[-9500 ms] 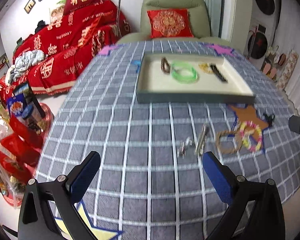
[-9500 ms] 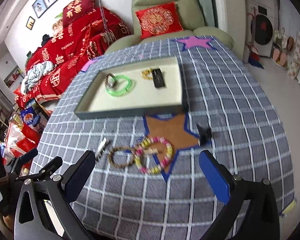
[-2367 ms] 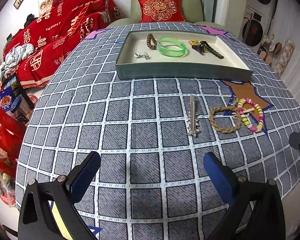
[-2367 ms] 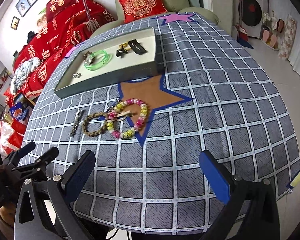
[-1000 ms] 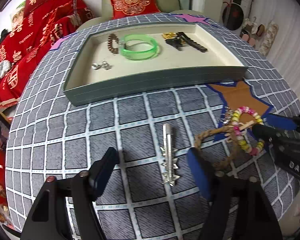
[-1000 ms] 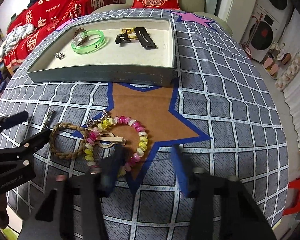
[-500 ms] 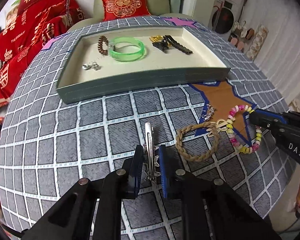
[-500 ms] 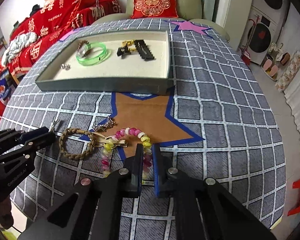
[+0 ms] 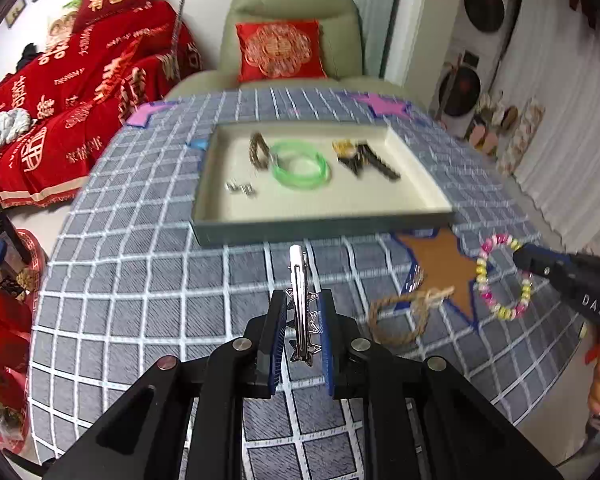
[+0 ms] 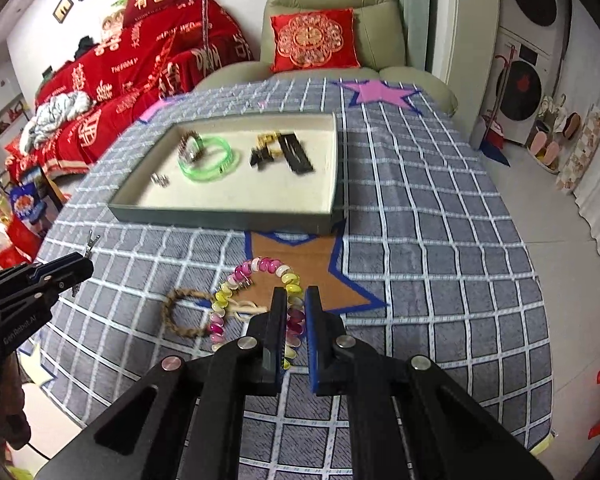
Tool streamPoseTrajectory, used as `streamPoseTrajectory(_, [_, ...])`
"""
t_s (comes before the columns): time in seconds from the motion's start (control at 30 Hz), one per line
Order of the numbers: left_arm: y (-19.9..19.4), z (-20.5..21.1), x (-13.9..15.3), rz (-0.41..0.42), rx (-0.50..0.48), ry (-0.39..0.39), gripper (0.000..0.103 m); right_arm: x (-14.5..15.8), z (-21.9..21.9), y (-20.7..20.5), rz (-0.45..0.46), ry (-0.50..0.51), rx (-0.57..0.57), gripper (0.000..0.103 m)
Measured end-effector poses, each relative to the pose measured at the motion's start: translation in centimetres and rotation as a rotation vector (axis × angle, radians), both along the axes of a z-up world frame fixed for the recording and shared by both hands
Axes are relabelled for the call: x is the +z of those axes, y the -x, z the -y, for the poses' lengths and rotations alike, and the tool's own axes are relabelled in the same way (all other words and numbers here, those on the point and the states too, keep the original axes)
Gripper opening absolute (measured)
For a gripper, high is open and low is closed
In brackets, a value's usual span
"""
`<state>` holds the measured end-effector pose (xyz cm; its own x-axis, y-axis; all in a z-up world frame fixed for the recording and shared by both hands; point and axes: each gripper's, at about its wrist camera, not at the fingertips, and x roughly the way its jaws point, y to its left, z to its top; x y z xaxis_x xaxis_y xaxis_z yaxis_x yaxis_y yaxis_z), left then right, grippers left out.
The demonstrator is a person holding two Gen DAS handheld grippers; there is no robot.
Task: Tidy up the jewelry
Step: 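Carry the silver hair clip and bead bracelet into the tray and open both tools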
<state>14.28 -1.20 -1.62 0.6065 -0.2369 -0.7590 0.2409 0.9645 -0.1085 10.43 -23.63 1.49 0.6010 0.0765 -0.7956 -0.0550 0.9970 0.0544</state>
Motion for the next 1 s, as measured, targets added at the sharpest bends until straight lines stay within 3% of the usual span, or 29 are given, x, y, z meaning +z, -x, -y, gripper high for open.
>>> streamPoseTrajectory(0.23, [-1.4, -0.6, 3.0, 0.062, -0.003, 0.006, 0.024, 2.4, -0.5, -2.0, 0.035, -0.032, 0.016, 0.010])
streamPoseTrajectory(0.5, [-5.7, -0.3, 3.5, 0.065, 0.006, -0.042, 0.024, 3.2, -1.4, -6.6, 0.033, -0.029, 0.029, 0.010])
streamPoseTrajectory(1.0, [-13.9, 0.7, -1.6, -0.057, 0.021, -0.098, 0.024, -1.5, -1.6, -16.1, -0.081, -0.045, 0.002, 0.010])
